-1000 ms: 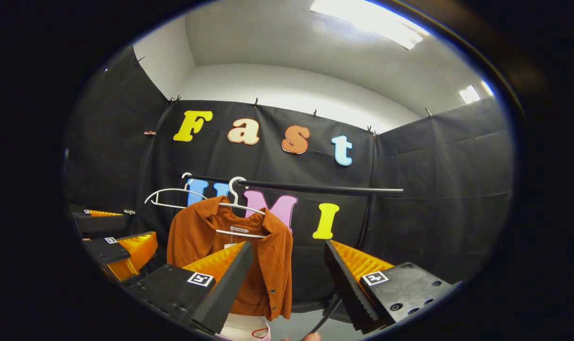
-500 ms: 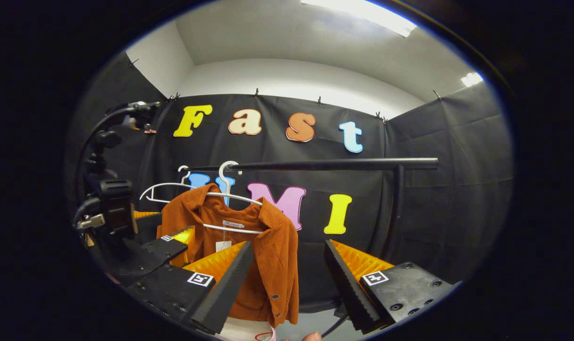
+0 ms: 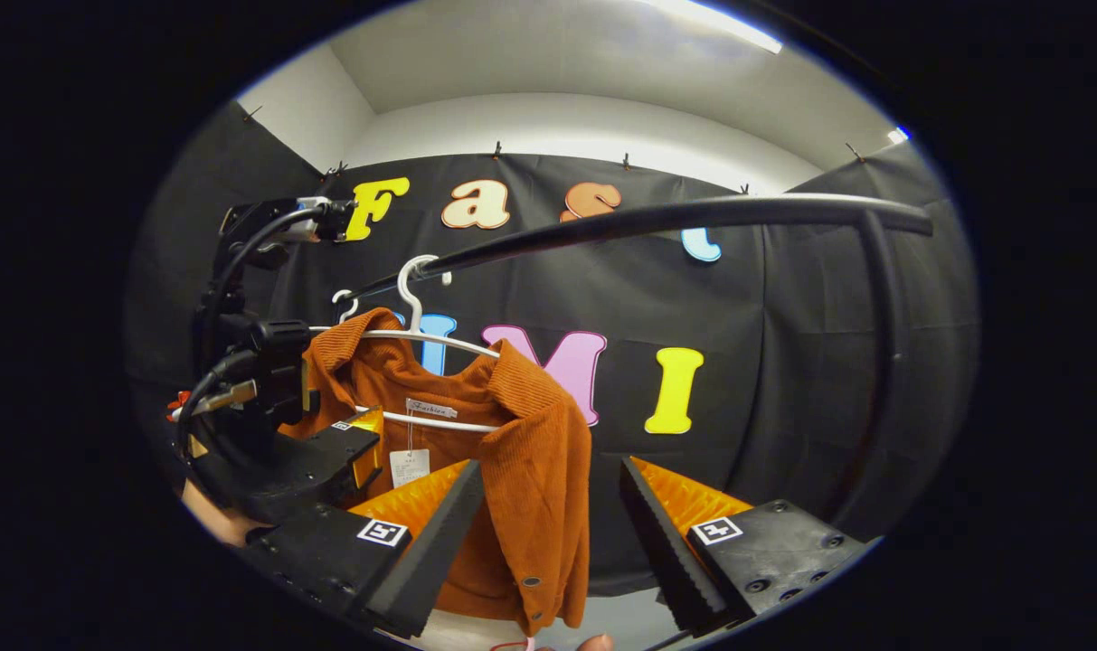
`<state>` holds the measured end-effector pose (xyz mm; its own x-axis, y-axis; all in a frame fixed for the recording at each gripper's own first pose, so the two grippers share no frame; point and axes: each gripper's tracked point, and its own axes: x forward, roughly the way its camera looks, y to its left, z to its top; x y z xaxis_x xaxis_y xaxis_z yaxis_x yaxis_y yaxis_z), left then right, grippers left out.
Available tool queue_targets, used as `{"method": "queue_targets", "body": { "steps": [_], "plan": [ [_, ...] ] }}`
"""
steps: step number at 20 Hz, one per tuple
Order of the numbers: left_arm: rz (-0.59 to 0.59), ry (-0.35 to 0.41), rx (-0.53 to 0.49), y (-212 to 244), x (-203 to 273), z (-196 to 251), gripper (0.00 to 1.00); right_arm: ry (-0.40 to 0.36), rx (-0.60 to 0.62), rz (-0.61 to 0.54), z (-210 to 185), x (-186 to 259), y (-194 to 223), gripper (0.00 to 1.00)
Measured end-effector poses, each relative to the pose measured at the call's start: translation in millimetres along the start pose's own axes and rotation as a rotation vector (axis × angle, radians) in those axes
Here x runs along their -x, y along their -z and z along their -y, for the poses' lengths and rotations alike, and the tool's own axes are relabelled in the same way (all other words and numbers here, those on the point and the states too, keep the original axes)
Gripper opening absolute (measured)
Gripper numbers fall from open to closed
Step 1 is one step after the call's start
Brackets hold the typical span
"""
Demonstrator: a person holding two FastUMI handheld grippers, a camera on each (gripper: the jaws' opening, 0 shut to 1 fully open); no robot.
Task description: Grasp the clothes on the hanger with both hands and then place them into the laundry hamper below.
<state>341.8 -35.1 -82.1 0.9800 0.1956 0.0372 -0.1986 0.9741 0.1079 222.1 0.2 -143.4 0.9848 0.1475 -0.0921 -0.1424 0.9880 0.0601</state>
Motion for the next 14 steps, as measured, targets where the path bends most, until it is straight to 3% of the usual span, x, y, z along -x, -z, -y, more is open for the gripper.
{"method": "queue_targets", "body": {
  "steps": [2, 4, 8, 14],
  "plan": [
    [0.020, 0.001, -0.002, -4, -3, -4, 0.92, -0.008, -0.022, 0.006, -11, -22, 3, 0.98],
    [0.016, 0.040, -0.001, -2, -4, 1, 0.63, -0.011, -0.037, 0.008, -20, -44, 8, 0.98],
    [0.017, 0.026, -0.053, 1, -2, -11, 0.23, 0.021, -0.024, 0.006, -26, -81, 24, 0.98],
    [-0.020, -0.013, -0.052, 8, 0, -31, 0.15, 0.137, -0.047, -0.031, -18, -113, 41, 0.98]
  ]
}}
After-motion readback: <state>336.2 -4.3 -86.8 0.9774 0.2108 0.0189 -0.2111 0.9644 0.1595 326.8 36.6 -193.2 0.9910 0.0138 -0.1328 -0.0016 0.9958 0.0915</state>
